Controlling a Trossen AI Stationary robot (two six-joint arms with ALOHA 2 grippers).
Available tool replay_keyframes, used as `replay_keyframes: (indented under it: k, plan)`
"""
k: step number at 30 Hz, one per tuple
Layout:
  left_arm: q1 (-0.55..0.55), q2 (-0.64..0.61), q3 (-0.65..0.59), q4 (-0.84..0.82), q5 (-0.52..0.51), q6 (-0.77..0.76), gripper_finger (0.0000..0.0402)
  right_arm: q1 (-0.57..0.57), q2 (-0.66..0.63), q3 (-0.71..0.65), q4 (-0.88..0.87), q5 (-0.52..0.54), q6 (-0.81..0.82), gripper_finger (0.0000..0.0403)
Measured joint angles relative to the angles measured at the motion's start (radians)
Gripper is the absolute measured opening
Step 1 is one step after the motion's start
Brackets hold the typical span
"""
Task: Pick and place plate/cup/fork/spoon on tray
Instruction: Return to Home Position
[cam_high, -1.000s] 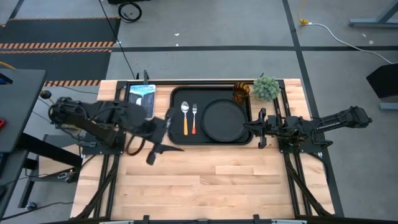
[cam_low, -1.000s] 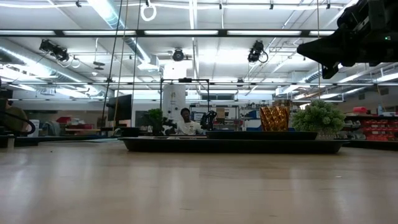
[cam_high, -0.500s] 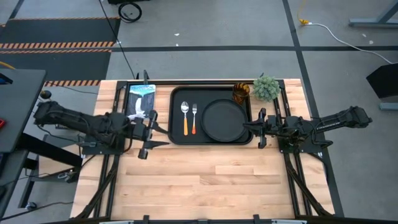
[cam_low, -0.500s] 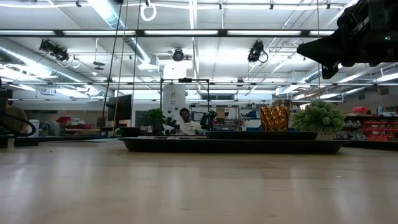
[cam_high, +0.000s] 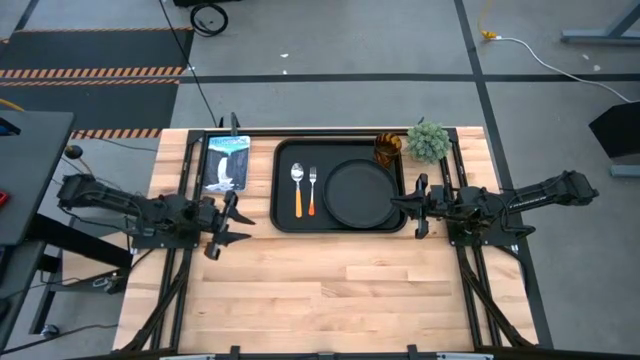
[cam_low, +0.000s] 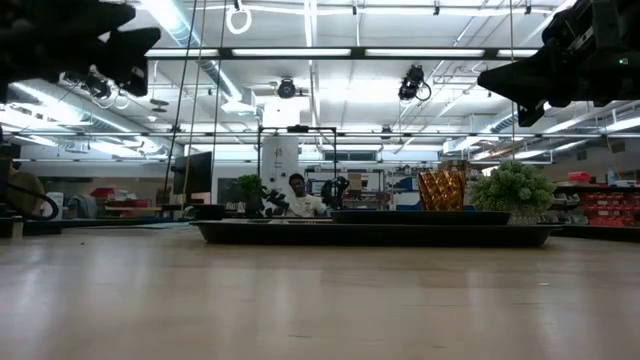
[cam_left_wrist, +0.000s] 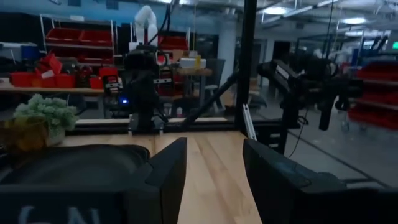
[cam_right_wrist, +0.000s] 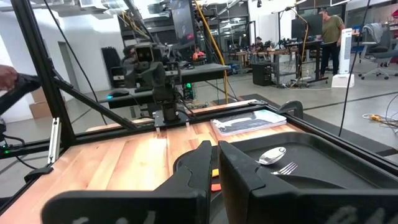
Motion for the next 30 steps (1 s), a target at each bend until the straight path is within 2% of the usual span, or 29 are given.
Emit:
replay_keyframes:
  k: [5,12,23,30]
  plan:
    - [0.044,-0.163,-0.024,-0.157,0.01,-0.053,0.0167,0.0,0.0,0.0,0.0,0.0,0.0,0.0034]
    - [0.126,-0.396,-0.024,-0.496,0.041,-0.051,0.0167,0.0,0.0,0.0,0.0,0.0,0.0,0.0034]
    - [0.16,-0.4,-0.023,-0.51,0.05,0.046,0.0167,0.0,0.0,0.0,0.0,0.0,0.0,0.0034]
    - [0.166,-0.384,-0.025,-0.429,0.039,0.078,0.0167,0.0,0.0,0.0,0.0,0.0,0.0,0.0034]
